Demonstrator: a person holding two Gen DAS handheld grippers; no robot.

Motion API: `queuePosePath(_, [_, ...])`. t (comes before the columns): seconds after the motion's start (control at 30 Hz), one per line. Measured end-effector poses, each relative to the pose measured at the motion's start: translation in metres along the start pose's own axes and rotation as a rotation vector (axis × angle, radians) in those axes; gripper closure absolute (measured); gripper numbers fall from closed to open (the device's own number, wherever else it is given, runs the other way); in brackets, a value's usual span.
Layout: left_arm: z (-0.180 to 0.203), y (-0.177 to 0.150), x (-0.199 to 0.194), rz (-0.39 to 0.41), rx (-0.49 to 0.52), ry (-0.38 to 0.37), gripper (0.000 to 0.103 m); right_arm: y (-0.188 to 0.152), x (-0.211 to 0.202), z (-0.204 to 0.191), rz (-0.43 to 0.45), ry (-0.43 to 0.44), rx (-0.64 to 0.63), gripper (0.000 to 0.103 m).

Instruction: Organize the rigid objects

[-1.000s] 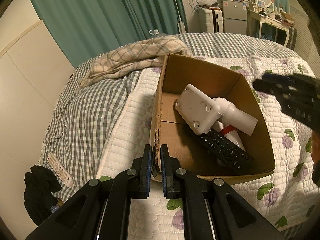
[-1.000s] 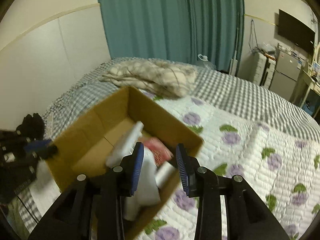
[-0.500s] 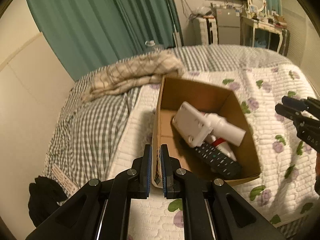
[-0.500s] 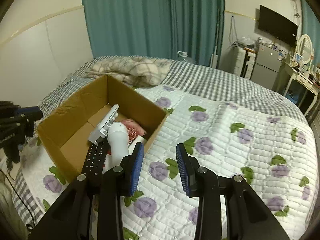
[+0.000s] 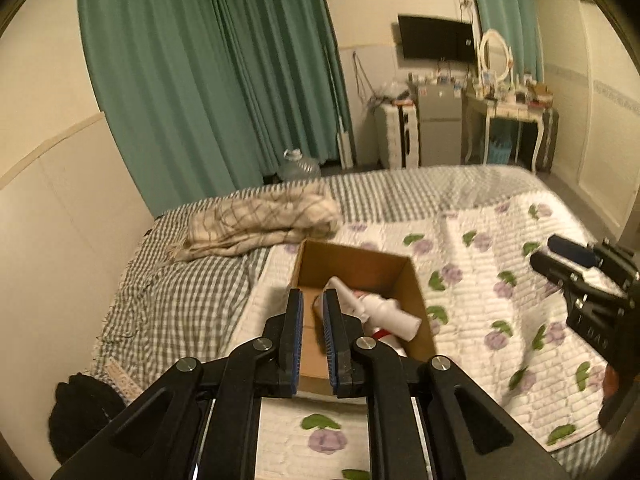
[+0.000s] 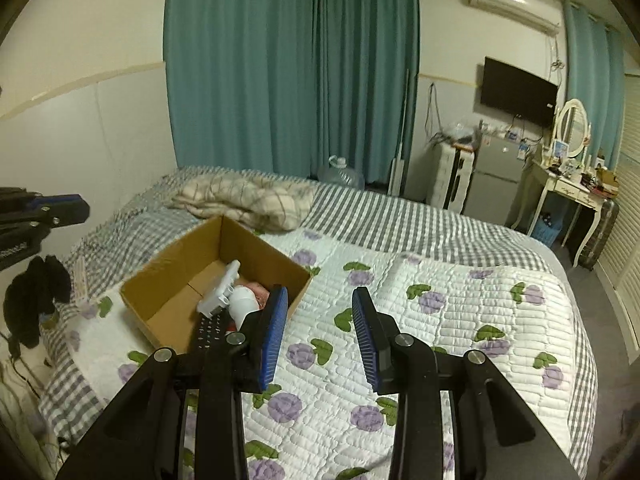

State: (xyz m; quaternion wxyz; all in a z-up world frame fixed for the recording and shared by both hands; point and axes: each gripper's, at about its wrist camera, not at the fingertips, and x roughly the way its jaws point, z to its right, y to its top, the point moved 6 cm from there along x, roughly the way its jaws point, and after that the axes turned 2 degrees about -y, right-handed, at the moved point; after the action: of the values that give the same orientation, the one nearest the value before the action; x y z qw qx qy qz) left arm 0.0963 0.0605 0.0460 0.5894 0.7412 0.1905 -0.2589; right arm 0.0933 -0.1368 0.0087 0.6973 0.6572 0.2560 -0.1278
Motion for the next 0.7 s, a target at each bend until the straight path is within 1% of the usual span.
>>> queuePosePath(0.03, [0.002,-0.001,-0.003,0.013,-0.011,-0.007,0.069,-0.001,-0.006,0.000,0.012,-0.004,0.014,0.068])
queuePosePath(0.07, [0.003,-0.004,-0.005,0.031,-0.025,-0.011,0.058,-0.003,-0.011,0.001,0.022,-0.006,0.026,0.065])
queuePosePath(0.1, [0.004,-0.006,-0.007,0.049,-0.033,-0.001,0.045,-0.005,-0.016,0.001,0.033,-0.009,0.041,0.059])
queuePosePath(0.2, [0.007,-0.017,-0.009,0.083,-0.055,0.037,0.044,-0.015,-0.025,0.006,0.049,-0.010,0.092,0.056])
queuePosePath(0.27, [0.009,-0.025,-0.009,0.093,-0.063,0.041,0.043,-0.023,-0.031,0.011,0.060,-0.021,0.136,0.050])
queuePosePath(0.3, [0.011,-0.030,-0.010,0.108,-0.062,0.049,0.041,-0.025,-0.034,0.013,0.070,-0.032,0.152,0.037])
queuePosePath(0.33, [0.012,-0.033,-0.012,0.119,-0.059,0.064,0.036,-0.028,-0.038,0.016,0.088,-0.053,0.169,0.019])
queuePosePath(0.4, [0.014,-0.040,-0.014,0.145,-0.053,0.125,0.032,-0.033,-0.044,0.020,0.125,-0.071,0.192,0.006])
queuePosePath(0.47, [0.013,-0.045,-0.018,0.168,-0.064,0.143,0.030,-0.037,-0.046,0.022,0.139,-0.065,0.206,0.004])
queuePosePath(0.53, [0.014,-0.050,-0.019,0.187,-0.084,0.126,0.023,-0.041,-0.045,0.023,0.136,-0.061,0.217,0.000])
queuePosePath(0.7, [0.020,-0.059,-0.018,0.207,-0.061,0.161,0.019,-0.051,-0.043,0.023,0.137,-0.073,0.220,0.000])
